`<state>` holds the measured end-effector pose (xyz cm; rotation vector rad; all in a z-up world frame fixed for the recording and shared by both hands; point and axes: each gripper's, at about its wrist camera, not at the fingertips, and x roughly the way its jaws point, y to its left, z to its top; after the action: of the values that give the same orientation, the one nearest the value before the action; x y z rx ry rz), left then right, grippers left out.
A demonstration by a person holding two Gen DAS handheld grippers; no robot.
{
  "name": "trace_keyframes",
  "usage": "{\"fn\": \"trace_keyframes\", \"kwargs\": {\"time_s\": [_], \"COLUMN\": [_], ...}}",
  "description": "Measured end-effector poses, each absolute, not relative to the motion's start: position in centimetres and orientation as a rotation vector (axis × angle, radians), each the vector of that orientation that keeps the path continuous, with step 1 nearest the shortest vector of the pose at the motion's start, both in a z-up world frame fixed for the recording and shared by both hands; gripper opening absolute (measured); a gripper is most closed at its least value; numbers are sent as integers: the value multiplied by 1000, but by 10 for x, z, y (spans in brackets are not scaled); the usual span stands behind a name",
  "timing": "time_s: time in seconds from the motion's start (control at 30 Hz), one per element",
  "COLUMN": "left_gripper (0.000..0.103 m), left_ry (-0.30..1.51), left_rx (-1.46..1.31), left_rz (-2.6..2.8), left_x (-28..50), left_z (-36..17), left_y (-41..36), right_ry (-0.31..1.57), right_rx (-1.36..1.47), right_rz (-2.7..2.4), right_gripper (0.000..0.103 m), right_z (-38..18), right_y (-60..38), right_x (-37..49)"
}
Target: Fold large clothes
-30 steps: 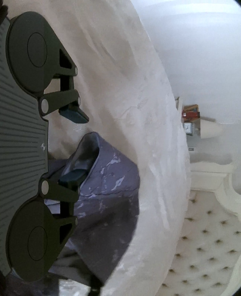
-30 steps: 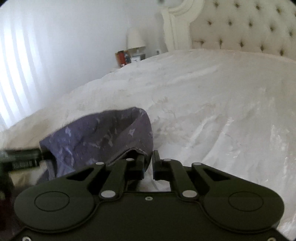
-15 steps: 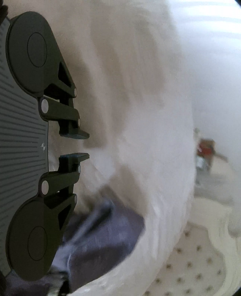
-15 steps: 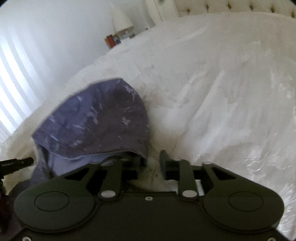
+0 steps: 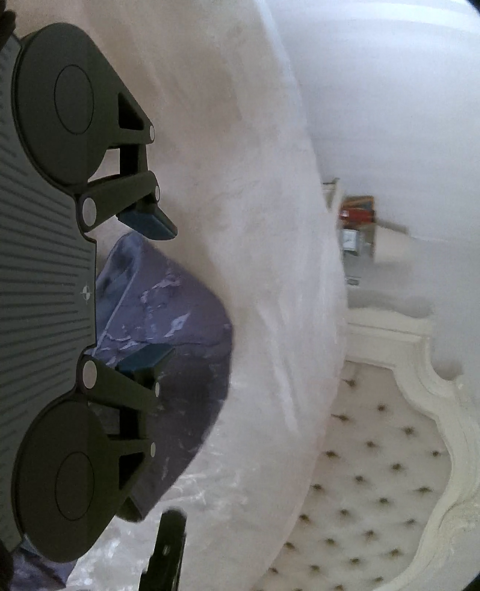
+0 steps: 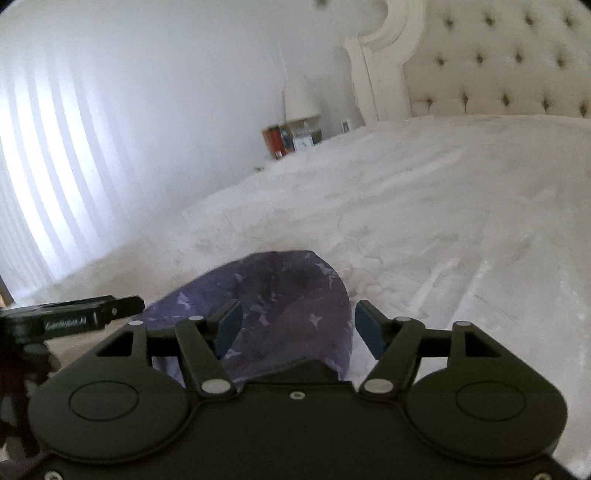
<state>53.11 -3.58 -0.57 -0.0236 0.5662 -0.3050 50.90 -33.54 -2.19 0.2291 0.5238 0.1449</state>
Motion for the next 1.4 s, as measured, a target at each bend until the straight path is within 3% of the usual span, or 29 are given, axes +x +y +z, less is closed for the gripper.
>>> {"fn": "trace_keyframes", "kwargs": {"time_s": [0.2,0.27,0.33,0.43,0.5,0.57,0.77,1.13,1.2,1.23,1.4], "left_gripper": [61,62,63,64,64,64,65,65,65,65,65], "left_ry": [711,772,764,722,700,686,669,661,663,666,723], "left_rx": [-97,-162,-212,-204,-187,-167,-157,-158,-145,-138,-10], "left_rz": [-274,-264,-288,-308,-304,-298,-295,-294,-289,-287,-254], "left_x": [552,556,555,548,543,541,543,543,543,543,541], "left_z": [-46,-62,-72,-76,-78,-79,-82,-84,-83,-82,-64], "left_y": [-24,-11,0,3,3,0,-5,-9,-11,-12,-22], "right_ry": [647,714,781,774,767,762,641,745,762,772,592], "right_rx": [276,304,334,413,467,410,312,105,86,71,0], "right_rz": [70,52,28,31,21,23,110,12,13,18,83], "right_gripper": [68,45,32,29,31,49,74,75,37,9,7], "right_z": [-55,-74,-94,-113,-113,-100,-45,-62,-66,-65,-27], "right_y": [-343,-352,-364,-386,-394,-389,-370,-328,-327,-326,-314], "right_x": [549,557,560,552,548,546,553,605,606,604,561]}}
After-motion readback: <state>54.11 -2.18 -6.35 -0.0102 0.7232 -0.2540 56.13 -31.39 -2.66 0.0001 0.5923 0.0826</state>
